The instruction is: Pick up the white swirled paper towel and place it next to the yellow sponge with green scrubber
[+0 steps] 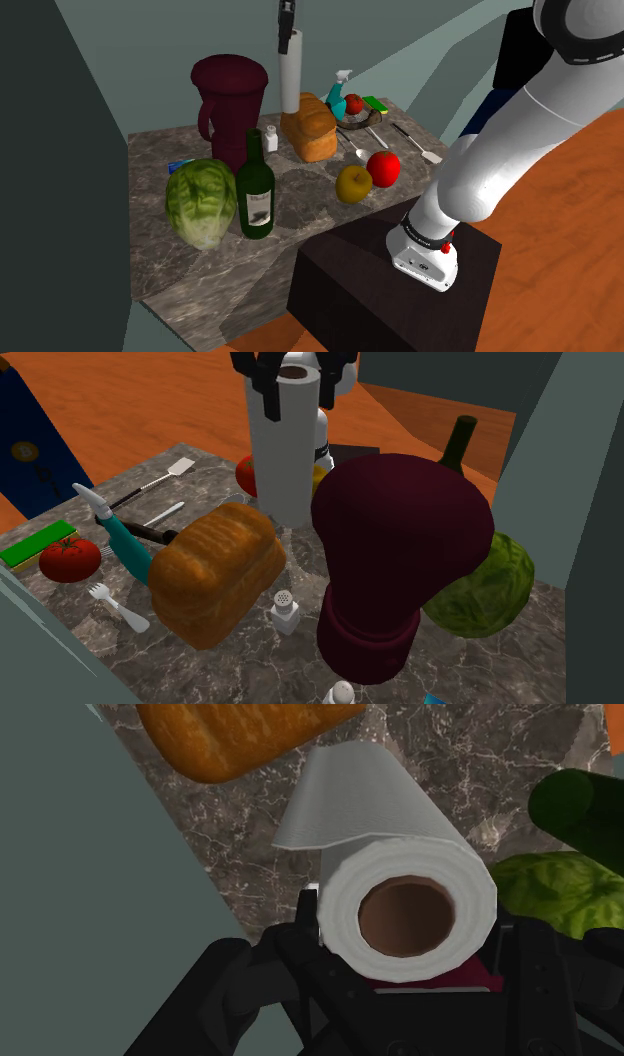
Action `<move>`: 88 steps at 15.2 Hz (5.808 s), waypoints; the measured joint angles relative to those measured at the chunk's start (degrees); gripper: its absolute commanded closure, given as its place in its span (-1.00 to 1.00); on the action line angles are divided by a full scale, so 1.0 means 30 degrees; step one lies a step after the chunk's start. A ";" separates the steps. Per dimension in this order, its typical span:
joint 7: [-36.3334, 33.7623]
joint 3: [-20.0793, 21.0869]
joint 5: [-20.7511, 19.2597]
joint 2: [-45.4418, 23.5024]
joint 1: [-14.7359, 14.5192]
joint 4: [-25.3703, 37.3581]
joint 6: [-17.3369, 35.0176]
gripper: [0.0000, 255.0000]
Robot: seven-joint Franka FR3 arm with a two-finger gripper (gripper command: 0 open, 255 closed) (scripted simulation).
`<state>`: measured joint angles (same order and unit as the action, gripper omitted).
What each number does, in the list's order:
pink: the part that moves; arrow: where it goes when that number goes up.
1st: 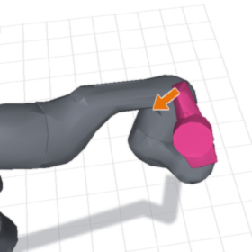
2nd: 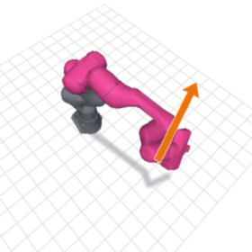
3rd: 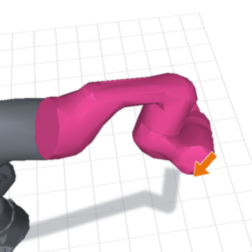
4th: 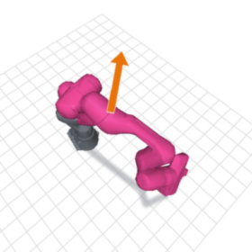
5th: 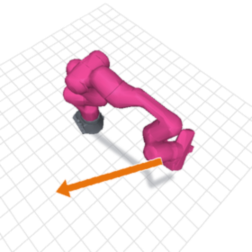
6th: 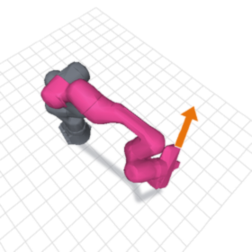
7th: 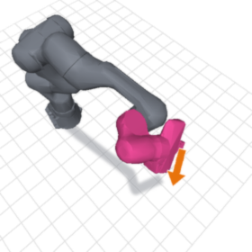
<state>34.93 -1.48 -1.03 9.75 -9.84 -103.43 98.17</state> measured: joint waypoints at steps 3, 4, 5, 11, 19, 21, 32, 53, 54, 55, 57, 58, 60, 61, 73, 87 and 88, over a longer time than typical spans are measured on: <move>0.0041 -0.0017 0.0002 -0.0042 0.0012 0.0774 -0.0730 1.00; 0.0032 -0.0008 0.0004 -0.0092 0.0005 0.1103 -0.1008 1.00; 0.0030 -0.0004 0.0006 -0.0179 0.0002 0.1468 -0.1287 1.00; 0.0080 -0.0015 0.0023 -0.0703 0.0008 0.3657 -0.2952 1.00; 0.2142 -0.1238 -0.0127 0.0875 0.0882 0.2677 -0.3517 1.00; 0.3006 -0.1774 -0.0235 0.1452 0.1220 0.2215 -0.3617 1.00; 0.7720 -0.4880 -0.1062 0.3138 0.2911 0.0802 -0.3720 1.00; 1.9235 -1.3251 0.0078 -0.1124 0.5993 0.5679 -0.4531 1.00; 1.9915 -1.3723 0.0451 -0.1673 0.6234 0.6168 -0.4627 1.00; 2.0610 -1.4197 0.0910 -0.2316 0.6515 0.6596 -0.4607 1.00; 2.1111 -1.4476 0.1204 -0.2736 0.6720 0.6811 -0.4541 1.00; 2.1143 -1.4480 0.1172 -0.2692 0.6725 0.6562 -0.4322 1.00; 2.1073 -1.4406 0.0944 -0.2376 0.6678 0.5781 -0.3761 1.00; 2.1022 -1.4359 0.0799 -0.2173 0.6655 0.5351 -0.3472 1.00; 2.0587 -1.4041 0.0039 -0.1090 0.6564 0.1318 -0.0213 1.00; 2.0639 -1.4117 -0.0111 -0.0900 0.6649 -0.2447 0.3413 1.00; 2.0641 -1.4121 -0.0113 -0.0900 0.6652 -0.2759 0.3720 1.00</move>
<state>96.85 -43.84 -1.37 7.05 10.12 -111.71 109.33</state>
